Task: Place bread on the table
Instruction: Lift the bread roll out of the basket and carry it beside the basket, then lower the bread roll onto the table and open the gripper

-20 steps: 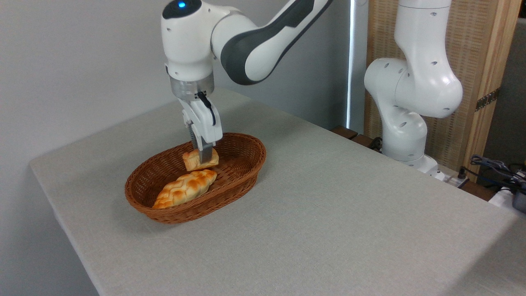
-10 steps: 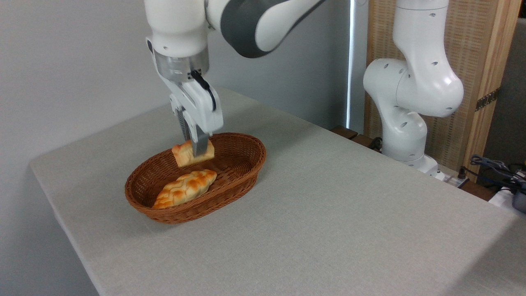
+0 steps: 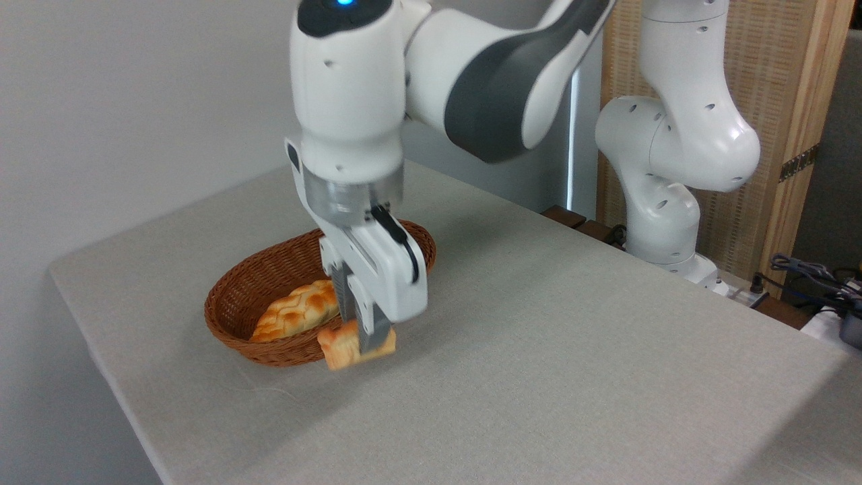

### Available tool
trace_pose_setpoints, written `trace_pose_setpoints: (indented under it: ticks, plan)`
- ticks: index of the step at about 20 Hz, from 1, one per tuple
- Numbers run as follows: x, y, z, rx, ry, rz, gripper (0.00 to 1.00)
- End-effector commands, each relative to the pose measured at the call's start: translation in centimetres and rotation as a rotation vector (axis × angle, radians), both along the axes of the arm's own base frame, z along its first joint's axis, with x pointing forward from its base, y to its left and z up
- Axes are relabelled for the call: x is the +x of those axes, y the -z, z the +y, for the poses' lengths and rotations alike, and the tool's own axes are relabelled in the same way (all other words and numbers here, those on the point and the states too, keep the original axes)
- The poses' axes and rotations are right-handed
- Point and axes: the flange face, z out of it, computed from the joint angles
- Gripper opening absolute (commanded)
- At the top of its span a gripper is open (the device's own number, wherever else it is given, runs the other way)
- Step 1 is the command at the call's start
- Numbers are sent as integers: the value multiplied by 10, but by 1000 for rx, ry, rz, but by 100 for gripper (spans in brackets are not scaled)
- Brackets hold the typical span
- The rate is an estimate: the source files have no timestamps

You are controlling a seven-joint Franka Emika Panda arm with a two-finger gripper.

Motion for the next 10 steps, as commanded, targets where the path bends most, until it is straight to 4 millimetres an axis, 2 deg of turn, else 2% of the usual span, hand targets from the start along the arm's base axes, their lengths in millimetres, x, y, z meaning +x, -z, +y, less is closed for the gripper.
trace_pose_setpoints:
  ticks: [1, 2, 3, 4, 5, 7, 10]
  plan:
    - [12, 17, 1, 58, 24, 5, 51]
    - [13, 22, 1, 72, 31, 13, 65]
    - [13, 24, 2, 85, 36, 17, 73]
    - [13, 23, 2, 89, 37, 16, 76]
    - [13, 24, 4, 99, 40, 19, 86]
    - [11, 26, 7, 138, 54, 28, 99]
    - [11, 27, 10, 168, 66, 33, 100]
